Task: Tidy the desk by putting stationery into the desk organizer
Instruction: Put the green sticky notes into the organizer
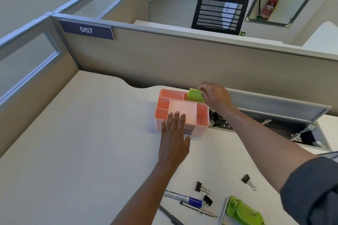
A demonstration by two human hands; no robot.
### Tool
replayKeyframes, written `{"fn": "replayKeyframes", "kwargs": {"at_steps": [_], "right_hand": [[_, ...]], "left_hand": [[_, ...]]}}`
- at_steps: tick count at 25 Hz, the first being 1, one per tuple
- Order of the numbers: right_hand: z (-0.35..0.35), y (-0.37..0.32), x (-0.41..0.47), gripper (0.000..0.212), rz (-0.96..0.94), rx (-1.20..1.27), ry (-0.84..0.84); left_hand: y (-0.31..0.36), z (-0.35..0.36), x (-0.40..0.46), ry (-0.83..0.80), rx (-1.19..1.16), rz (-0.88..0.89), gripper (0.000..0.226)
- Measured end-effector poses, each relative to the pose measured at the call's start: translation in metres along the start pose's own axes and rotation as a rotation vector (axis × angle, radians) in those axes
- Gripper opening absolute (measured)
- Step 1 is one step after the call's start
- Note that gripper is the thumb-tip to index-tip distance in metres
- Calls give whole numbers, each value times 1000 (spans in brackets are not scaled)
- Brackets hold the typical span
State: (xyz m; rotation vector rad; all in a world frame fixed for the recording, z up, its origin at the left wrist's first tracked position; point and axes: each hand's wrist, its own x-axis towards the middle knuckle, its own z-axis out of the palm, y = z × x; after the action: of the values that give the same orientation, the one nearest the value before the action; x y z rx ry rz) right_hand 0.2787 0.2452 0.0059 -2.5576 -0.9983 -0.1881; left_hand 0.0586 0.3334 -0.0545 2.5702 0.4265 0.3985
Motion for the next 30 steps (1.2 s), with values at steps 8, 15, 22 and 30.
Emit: {"fn": "replayKeyframes", "kwargs": {"at_steps": [8, 15, 22, 30], "right_hand": [[11, 0, -4, 11, -1, -60, -23], [8, -1, -7, 20, 12, -9, -50], [-8, 5, -20, 30, 46, 63, -57], [-32, 4, -76, 33, 44, 12, 75]], "left_hand": [[0, 1, -1, -2, 0, -11, 79], [6, -6, 0, -36, -4, -15, 77], [10, -8, -12, -12, -12, 16, 80], [37, -15, -45, -39, -52, 23, 76]]}}
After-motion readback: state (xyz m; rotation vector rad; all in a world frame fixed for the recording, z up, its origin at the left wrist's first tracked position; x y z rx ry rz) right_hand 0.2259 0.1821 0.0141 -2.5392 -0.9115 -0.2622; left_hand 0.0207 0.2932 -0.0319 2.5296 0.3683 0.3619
